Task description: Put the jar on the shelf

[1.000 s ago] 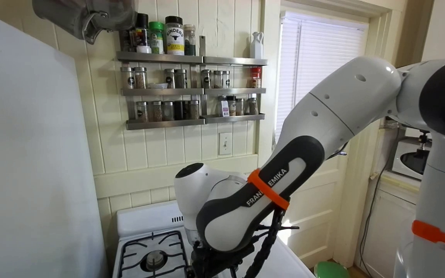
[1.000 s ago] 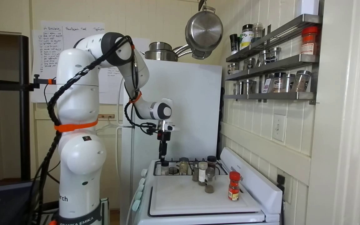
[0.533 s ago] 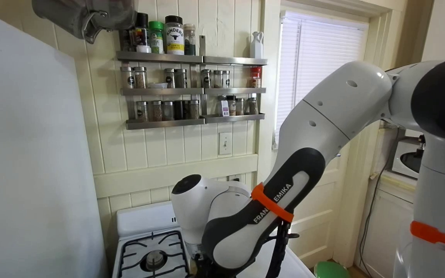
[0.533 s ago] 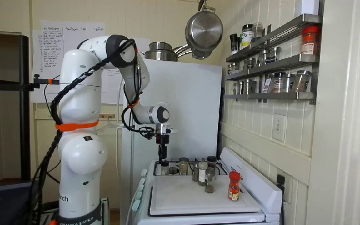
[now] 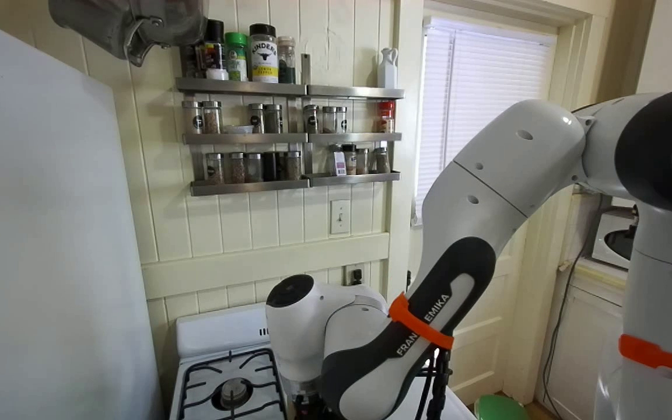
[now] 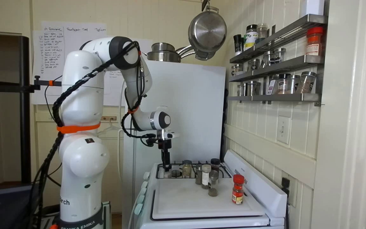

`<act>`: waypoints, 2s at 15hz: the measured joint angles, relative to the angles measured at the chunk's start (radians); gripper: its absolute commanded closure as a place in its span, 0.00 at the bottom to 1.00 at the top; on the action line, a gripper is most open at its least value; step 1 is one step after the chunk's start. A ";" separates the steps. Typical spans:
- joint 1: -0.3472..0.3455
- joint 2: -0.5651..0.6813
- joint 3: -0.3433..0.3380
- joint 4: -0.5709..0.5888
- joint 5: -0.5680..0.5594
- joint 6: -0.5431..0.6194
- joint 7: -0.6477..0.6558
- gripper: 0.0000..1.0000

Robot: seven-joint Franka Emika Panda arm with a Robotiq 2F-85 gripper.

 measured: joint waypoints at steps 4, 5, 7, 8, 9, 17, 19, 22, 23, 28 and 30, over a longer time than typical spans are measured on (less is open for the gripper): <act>0.005 0.000 0.000 -0.002 -0.025 0.000 0.028 0.74; 0.008 -0.001 0.000 -0.002 -0.028 0.000 0.035 0.75; 0.015 -0.005 0.002 -0.002 -0.029 0.000 0.048 0.75; 0.020 -0.011 0.004 -0.001 -0.029 -0.005 0.056 0.75; 0.027 -0.022 0.006 0.001 -0.026 -0.016 0.066 0.75; 0.067 -0.293 0.058 0.075 0.067 -0.437 0.105 0.75; 0.064 -0.373 0.057 0.109 0.069 -0.555 0.086 0.75; 0.049 -0.499 0.040 0.158 0.060 -0.741 0.037 0.75; 0.041 -0.546 0.030 0.170 0.041 -0.804 0.004 0.50; 0.027 -0.698 -0.006 0.176 -0.016 -0.887 -0.153 0.50; 0.027 -0.697 -0.003 0.171 -0.017 -0.887 -0.153 0.75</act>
